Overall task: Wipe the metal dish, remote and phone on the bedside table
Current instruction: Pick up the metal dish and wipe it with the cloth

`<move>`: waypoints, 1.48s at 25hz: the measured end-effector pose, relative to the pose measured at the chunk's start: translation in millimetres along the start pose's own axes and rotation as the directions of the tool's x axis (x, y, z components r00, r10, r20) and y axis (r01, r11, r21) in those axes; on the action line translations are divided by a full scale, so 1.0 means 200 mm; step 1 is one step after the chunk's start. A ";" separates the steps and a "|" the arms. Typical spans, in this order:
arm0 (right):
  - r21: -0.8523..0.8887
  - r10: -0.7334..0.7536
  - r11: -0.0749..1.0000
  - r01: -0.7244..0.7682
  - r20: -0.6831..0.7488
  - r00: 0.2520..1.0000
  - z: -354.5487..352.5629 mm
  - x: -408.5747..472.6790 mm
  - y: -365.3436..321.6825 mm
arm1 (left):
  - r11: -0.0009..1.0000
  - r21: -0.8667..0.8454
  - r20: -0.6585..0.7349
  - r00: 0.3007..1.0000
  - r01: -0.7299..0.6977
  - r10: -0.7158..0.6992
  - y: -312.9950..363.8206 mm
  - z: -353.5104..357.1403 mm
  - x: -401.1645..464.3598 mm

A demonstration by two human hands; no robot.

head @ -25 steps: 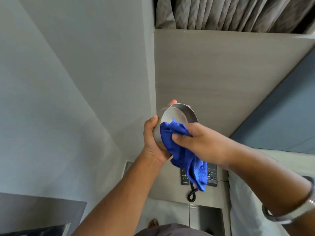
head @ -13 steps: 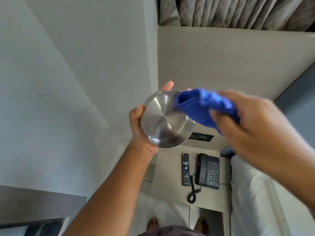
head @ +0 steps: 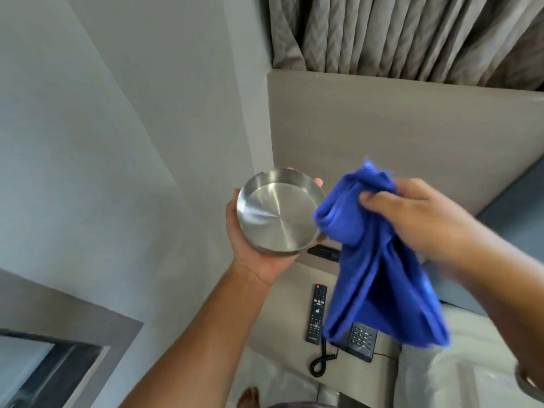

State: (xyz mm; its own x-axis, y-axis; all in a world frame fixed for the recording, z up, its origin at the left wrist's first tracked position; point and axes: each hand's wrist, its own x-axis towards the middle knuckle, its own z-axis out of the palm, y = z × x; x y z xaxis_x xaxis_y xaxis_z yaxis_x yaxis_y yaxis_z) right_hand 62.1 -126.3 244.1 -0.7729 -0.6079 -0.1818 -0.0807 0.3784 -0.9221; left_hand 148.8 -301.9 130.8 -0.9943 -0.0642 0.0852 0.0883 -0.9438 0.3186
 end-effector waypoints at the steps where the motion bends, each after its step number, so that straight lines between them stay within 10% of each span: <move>1: 0.066 0.017 0.998 -0.011 -0.084 0.996 -0.07 0.00 0.02 | 1.000 -0.008 -0.007 1.000 0.014 -0.014 0.00 0.01 -0.01; 8: -0.348 -0.488 0.854 0.387 -0.278 0.828 -0.15 -0.03 -0.10 | 0.999 -0.022 -0.164 0.986 0.037 -0.041 -0.09 0.09 -0.03; 14: -0.834 -0.509 0.146 0.532 0.398 0.763 0.08 0.06 -0.01 | 0.949 0.310 -0.104 0.994 0.050 -0.018 -0.03 0.16 0.05; 25: -0.814 -0.286 0.151 0.562 0.508 0.813 0.19 0.01 -0.02 | 0.846 0.533 0.045 0.999 -0.008 -0.019 0.05 0.16 0.09; 28: -0.683 -0.186 0.518 0.514 0.497 0.848 0.21 -0.02 -0.04 | 0.793 0.609 0.101 0.989 0.025 -0.108 0.05 0.14 0.09; 31: -0.186 -0.035 0.974 0.131 0.445 0.895 0.20 -0.05 -0.06 | 0.683 0.728 0.205 0.971 -0.068 -0.121 0.10 0.14 0.11; 33: 0.299 0.025 0.939 -0.170 0.434 0.901 0.19 -0.05 -0.06 | 0.680 0.724 0.282 0.950 -0.120 -0.132 0.12 0.13 0.13; 37: 0.782 0.044 0.438 -0.445 0.475 0.879 0.18 -0.03 -0.05 | 0.809 0.587 0.324 0.926 -0.036 -0.194 0.06 0.03 0.11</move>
State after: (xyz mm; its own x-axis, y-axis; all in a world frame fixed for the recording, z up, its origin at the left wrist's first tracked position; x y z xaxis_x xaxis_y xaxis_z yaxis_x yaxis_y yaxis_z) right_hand 90.2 -152.0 241.9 -0.3835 -0.8494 -0.3625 0.8003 -0.1097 -0.5895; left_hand 127.4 -312.8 141.8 -0.9184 0.2284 0.3232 0.1428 -0.5704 0.8089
